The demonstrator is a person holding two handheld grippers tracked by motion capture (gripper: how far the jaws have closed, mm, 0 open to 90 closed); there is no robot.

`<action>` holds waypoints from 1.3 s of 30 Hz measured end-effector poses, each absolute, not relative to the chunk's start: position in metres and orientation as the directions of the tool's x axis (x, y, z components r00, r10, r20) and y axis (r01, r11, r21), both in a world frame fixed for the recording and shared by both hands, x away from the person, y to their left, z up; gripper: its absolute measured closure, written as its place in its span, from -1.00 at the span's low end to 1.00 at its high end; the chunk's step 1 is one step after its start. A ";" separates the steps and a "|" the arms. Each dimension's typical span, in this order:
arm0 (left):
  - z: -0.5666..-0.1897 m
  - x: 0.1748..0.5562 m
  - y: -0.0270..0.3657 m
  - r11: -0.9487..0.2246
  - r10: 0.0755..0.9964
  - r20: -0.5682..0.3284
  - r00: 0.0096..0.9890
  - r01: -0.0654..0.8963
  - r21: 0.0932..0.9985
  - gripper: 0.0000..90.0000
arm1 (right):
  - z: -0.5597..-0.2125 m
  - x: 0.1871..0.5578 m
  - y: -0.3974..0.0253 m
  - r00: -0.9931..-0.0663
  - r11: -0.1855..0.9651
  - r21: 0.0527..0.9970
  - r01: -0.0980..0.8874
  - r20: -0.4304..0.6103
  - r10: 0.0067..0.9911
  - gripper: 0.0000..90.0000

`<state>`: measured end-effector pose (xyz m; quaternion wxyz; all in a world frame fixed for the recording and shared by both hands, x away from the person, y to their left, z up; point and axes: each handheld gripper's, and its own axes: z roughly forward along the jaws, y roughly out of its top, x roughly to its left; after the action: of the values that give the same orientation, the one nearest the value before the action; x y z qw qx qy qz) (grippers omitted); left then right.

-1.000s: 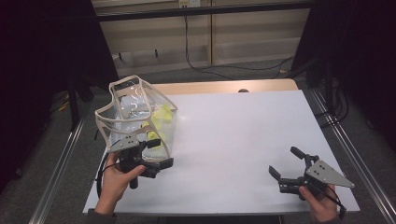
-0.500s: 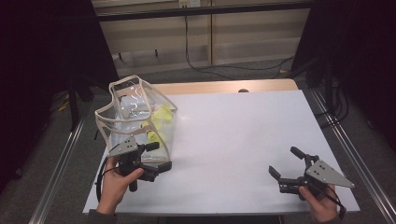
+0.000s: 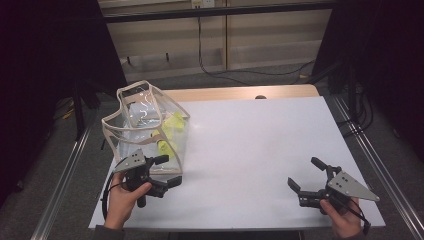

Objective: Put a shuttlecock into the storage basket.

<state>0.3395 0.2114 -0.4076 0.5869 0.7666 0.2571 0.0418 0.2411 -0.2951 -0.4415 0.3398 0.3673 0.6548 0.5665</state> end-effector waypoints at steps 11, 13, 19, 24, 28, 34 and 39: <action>-0.417 0.337 0.216 -0.181 0.441 -0.231 0.867 0.338 0.924 -0.96 | -0.441 0.241 -0.295 -0.500 0.088 0.991 0.096 -0.028 0.865 -0.98; -0.418 0.337 0.217 -0.182 0.444 -0.230 0.866 0.339 0.923 -0.96 | -0.441 0.241 -0.295 -0.500 0.088 0.992 0.095 -0.028 0.865 -0.98; -0.421 0.335 0.219 -0.183 0.448 -0.227 0.864 0.338 0.923 -0.97 | -0.441 0.241 -0.295 -0.500 0.089 0.992 0.093 -0.031 0.865 -0.98; -0.422 0.335 0.222 -0.183 0.454 -0.221 0.863 0.334 0.925 -0.97 | -0.441 0.241 -0.295 -0.501 0.088 0.992 0.093 -0.029 0.865 -0.98; -0.423 0.335 0.222 -0.182 0.455 -0.221 0.863 0.333 0.925 -0.97 | -0.441 0.241 -0.295 -0.501 0.088 0.992 0.093 -0.030 0.865 -0.98; -0.425 0.334 0.222 -0.185 0.454 -0.221 0.863 0.334 0.924 -0.97 | -0.441 0.241 -0.295 -0.503 0.086 0.992 0.095 -0.027 0.864 -0.98; -0.425 0.333 0.222 -0.182 0.454 -0.219 0.864 0.330 0.926 -0.97 | -0.441 0.241 -0.295 -0.502 0.088 0.992 0.095 -0.028 0.864 -0.98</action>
<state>0.3335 0.2221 -0.4253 0.5862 0.7670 0.2555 0.0526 0.2411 -0.2950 -0.4413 0.3390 0.3662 0.6549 0.5676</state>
